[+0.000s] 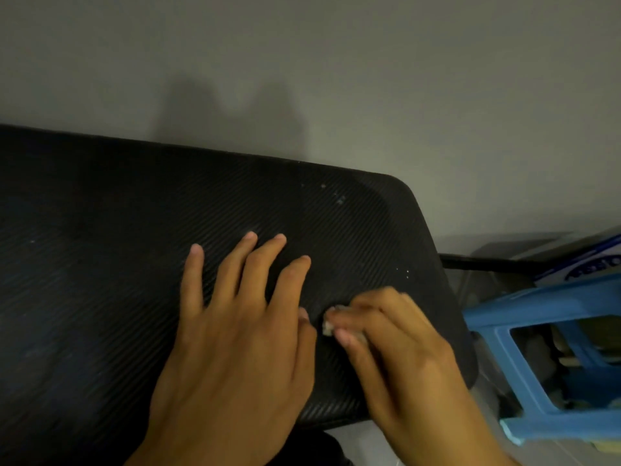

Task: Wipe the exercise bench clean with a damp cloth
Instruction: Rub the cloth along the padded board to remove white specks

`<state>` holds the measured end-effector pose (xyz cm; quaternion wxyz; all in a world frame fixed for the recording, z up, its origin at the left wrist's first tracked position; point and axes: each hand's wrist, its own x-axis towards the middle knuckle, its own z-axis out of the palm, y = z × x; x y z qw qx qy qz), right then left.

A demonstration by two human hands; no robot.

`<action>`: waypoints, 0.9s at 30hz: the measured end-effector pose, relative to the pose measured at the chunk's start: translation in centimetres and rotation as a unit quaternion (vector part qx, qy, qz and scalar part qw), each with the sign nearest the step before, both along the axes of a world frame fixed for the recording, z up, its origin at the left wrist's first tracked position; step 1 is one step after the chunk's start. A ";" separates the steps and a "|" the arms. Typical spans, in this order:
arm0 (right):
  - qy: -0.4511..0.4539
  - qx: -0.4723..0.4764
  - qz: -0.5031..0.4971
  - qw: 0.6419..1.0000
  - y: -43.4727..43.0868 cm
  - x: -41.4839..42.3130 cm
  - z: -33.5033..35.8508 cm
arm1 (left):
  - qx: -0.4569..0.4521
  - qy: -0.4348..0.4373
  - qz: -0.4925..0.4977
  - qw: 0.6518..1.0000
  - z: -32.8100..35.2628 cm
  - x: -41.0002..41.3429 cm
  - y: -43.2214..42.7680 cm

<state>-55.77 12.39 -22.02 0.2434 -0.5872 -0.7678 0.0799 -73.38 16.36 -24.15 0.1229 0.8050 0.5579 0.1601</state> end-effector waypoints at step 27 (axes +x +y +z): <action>-0.027 0.019 -0.069 0.997 0.6 6.3 0.7 | 0.006 0.020 -0.006 1.000 0.2 0.3 -0.8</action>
